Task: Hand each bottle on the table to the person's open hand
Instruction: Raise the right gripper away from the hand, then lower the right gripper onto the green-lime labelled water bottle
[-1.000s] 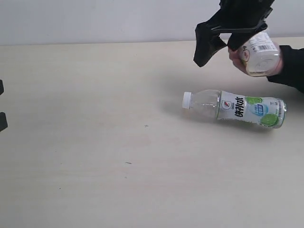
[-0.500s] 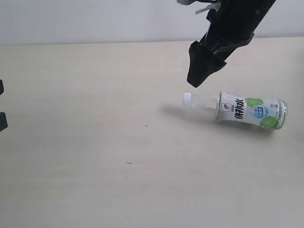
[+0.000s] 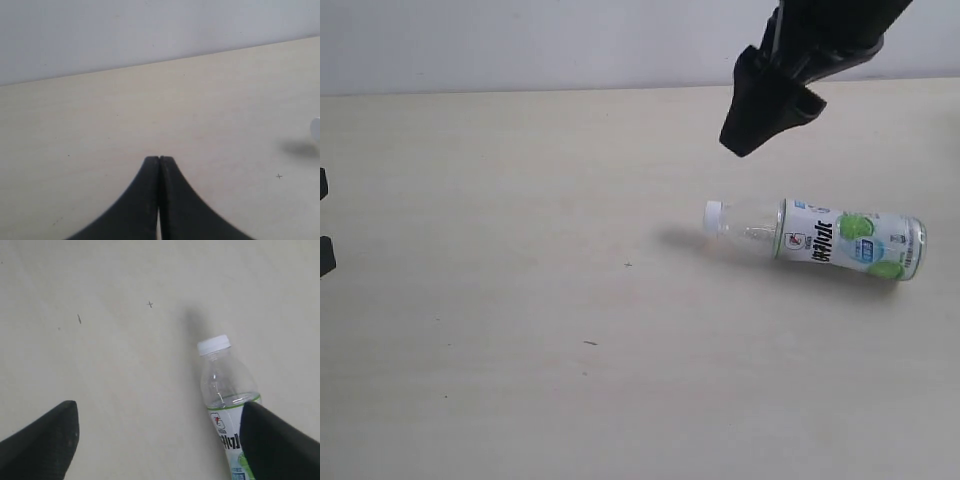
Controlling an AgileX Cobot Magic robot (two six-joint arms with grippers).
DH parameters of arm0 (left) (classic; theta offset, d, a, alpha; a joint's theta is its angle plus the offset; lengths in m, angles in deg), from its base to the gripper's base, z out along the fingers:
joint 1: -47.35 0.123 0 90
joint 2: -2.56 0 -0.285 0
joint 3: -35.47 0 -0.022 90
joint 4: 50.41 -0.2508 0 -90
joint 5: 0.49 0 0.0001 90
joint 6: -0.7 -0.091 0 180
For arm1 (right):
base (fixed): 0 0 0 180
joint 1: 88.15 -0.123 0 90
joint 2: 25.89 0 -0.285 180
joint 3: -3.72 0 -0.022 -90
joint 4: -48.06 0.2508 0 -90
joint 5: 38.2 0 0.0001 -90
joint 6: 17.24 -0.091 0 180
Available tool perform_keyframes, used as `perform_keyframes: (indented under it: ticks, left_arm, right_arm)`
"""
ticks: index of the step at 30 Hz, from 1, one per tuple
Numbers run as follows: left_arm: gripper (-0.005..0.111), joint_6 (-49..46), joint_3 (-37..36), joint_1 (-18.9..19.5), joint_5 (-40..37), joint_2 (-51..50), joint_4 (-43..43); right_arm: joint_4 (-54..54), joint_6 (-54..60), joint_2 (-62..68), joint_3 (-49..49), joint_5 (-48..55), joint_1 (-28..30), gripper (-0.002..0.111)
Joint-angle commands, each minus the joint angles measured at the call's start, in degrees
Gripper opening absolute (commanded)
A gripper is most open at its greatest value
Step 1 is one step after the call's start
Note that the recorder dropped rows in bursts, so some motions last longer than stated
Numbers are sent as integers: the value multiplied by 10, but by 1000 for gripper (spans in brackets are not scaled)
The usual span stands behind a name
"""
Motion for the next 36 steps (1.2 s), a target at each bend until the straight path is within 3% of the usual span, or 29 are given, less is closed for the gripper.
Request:
perform_keyframes:
  ticks: [1, 6, 10, 13, 18, 19, 26, 31, 36]
  left_arm:
    - [0, 3, -3, 2, 1, 1, -3]
    - [0, 3, -3, 2, 1, 1, -3]
    - [0, 3, -3, 2, 1, 1, -3]
    - [0, 3, -3, 2, 1, 1, -3]
    - [0, 3, -3, 2, 1, 1, -3]
    - [0, 3, -3, 2, 1, 1, -3]
    - [0, 3, -3, 2, 1, 1, -3]
    - [0, 3, -3, 2, 1, 1, -3]
    - [0, 3, -3, 2, 1, 1, -3]
  right_arm:
    - [18, 1, -60, -14, -3, -1, 81]
    - [18, 1, -126, -66, -3, -1, 80]
    - [18, 1, -186, -108, -3, -1, 67]
    - [18, -8, -227, -131, -3, -1, 48]
    - [14, -5, -268, -145, -3, -1, 3]
    - [6, -6, -270, -146, -3, -1, 0]
    - [-93, -3, -239, -165, -43, -1, 0]
    - [-107, 65, -173, -165, -92, -1, 1]
    - [-106, 131, -85, -165, -95, -1, 20]
